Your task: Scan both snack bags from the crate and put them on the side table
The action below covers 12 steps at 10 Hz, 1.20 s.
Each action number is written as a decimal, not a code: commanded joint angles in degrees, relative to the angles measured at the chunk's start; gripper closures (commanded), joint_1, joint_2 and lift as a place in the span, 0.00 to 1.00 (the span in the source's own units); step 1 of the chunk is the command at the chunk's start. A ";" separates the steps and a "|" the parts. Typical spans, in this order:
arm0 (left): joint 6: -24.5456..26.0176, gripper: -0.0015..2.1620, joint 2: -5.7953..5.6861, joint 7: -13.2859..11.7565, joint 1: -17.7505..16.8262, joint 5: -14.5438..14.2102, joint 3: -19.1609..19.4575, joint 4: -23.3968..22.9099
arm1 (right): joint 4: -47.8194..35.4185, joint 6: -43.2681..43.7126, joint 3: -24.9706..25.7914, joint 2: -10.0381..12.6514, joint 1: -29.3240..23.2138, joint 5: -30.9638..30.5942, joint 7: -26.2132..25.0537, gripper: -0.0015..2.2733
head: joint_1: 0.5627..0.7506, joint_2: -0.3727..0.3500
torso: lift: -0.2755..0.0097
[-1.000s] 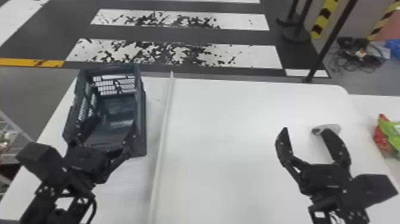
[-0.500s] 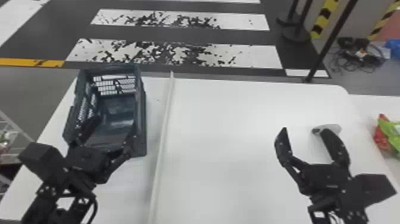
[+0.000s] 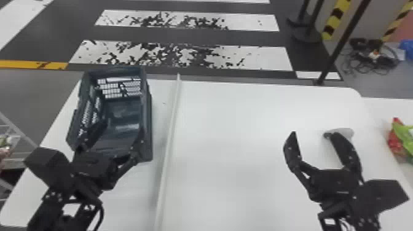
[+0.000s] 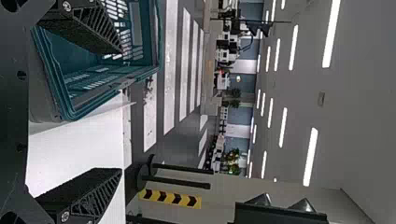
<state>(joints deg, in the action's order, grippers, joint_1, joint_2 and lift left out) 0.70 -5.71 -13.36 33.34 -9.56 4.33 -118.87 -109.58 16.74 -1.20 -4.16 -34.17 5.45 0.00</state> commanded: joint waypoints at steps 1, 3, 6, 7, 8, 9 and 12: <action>0.14 0.05 0.09 -0.09 0.06 0.25 -0.29 -0.14 | -0.02 0.18 0.05 -0.06 -0.02 0.09 0.00 0.03 | 0.70 0.51 | 0.66; 0.14 0.05 0.09 -0.09 0.06 0.25 -0.29 -0.14 | -0.10 0.00 -0.03 -0.06 -0.11 0.09 0.00 0.03 | 0.70 0.50 | 0.66; 0.14 0.05 0.18 -0.09 0.32 0.25 -0.37 -0.31 | -0.28 0.18 0.05 -0.06 -0.72 0.09 0.00 0.03 | 0.70 0.50 | 0.66; 0.14 0.05 0.18 0.00 0.50 0.33 -0.37 -0.49 | -0.37 0.88 0.05 -0.06 -0.98 0.09 0.00 0.03 | 0.70 0.50 | 0.66; 0.14 0.05 0.18 0.00 0.59 0.42 -0.37 -0.57 | -0.46 1.06 -0.03 -0.06 -1.25 0.00 0.00 0.03 | 0.70 0.50 | 0.66; 0.32 0.05 0.18 0.00 0.67 0.42 -0.37 -0.66 | -0.54 1.06 -0.03 0.03 -1.34 0.00 0.00 0.03 | 0.70 0.50 | 0.66; 0.14 0.05 0.18 0.00 0.67 0.42 -0.37 -0.66 | -0.81 1.23 -0.03 0.03 -1.60 0.09 0.00 0.03 | 0.70 0.50 | 0.66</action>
<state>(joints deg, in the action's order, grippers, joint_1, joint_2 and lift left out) 0.85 -5.54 -13.35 34.01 -9.14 3.96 -119.53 -110.38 17.94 -1.23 -4.13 -35.79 5.48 0.00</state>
